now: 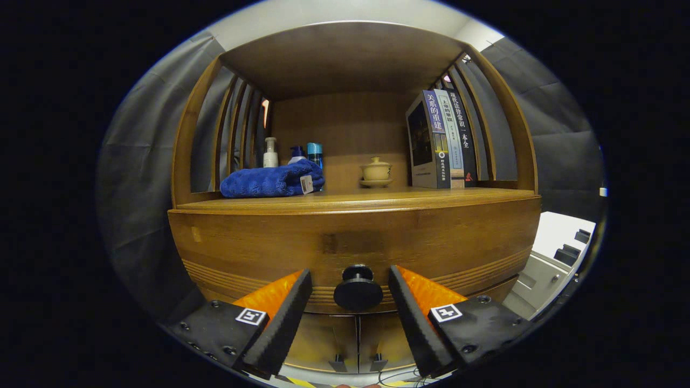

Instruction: Pull open the drawer, take out the items inside it, and place them on the countertop above the cabinet.

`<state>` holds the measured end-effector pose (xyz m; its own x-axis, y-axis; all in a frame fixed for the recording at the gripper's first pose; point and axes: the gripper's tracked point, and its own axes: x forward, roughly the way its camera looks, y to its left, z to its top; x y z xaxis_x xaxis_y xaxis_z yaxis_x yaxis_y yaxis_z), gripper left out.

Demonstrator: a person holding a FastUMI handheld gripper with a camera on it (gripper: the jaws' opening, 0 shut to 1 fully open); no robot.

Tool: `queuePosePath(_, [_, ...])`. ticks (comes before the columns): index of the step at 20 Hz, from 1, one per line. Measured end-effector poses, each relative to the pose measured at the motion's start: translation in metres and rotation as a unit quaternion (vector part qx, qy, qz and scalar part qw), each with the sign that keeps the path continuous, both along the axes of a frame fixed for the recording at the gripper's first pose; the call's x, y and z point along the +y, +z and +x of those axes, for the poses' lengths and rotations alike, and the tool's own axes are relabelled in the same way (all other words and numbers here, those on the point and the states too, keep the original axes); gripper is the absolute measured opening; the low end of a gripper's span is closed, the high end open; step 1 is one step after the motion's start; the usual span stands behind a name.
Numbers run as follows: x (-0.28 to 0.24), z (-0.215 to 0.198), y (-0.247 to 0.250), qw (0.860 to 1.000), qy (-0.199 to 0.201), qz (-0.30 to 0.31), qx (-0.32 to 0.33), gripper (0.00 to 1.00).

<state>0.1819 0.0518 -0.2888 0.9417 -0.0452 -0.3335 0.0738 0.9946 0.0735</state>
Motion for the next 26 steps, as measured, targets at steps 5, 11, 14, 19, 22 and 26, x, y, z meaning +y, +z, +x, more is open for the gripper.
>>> queuePosePath(5, [-0.007, 0.001, -0.004, 1.000, -0.007, -0.004, 0.006, 0.66])
queuePosePath(11, [-0.007, -0.001, -0.001, 1.000, 0.009, -0.027, 0.008, 0.38])
queuePosePath(14, [-0.008, -0.031, 0.005, 0.999, -0.001, -0.042, 0.020, 0.38])
queuePosePath(19, [0.003, -0.091, 0.020, 0.999, -0.016, -0.042, 0.023, 0.37])
queuePosePath(22, [0.009, -0.116, 0.027, 0.999, -0.018, -0.038, 0.028, 0.37])
queuePosePath(26, [0.014, -0.145, 0.032, 0.999, -0.019, -0.037, 0.033, 0.37])
